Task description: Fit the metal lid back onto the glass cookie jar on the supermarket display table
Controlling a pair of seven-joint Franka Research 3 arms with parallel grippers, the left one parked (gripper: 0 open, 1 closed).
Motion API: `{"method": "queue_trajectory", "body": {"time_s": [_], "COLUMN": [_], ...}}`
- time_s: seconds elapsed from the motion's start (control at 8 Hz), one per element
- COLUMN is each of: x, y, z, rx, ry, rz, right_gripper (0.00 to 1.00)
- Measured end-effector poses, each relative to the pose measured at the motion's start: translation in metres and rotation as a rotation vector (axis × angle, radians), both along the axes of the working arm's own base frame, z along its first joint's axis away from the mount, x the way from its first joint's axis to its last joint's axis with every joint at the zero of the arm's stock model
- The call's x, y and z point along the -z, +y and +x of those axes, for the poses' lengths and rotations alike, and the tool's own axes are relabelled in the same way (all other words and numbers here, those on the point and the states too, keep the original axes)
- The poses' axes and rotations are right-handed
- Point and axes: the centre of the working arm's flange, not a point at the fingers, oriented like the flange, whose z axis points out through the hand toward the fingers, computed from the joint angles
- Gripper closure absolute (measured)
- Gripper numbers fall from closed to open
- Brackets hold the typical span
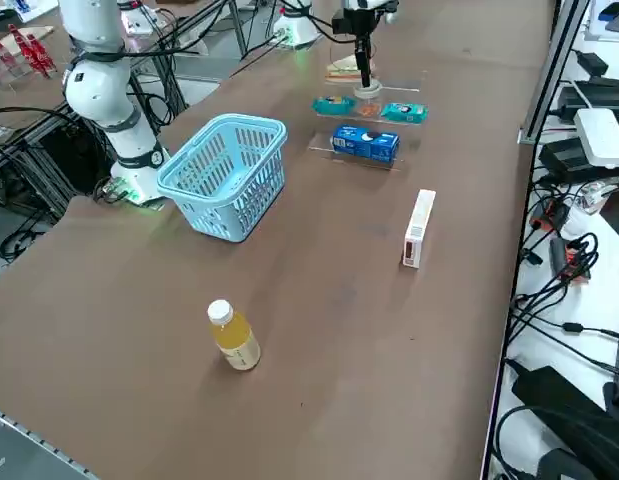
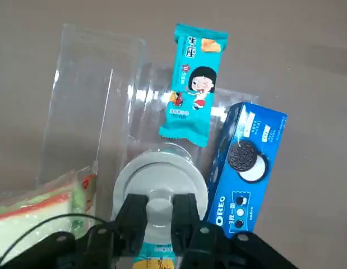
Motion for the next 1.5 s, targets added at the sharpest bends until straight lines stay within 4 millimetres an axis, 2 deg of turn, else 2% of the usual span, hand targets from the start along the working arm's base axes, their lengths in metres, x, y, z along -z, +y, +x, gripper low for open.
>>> {"method": "queue_trajectory", "body": {"time_s": [1.5], "x": [0.0087], "y": [-0.0019], "z": [0.0027], "rx": [0.048], "ry": [0.023], "rz": [0.023], "right_gripper": [0.73]}}
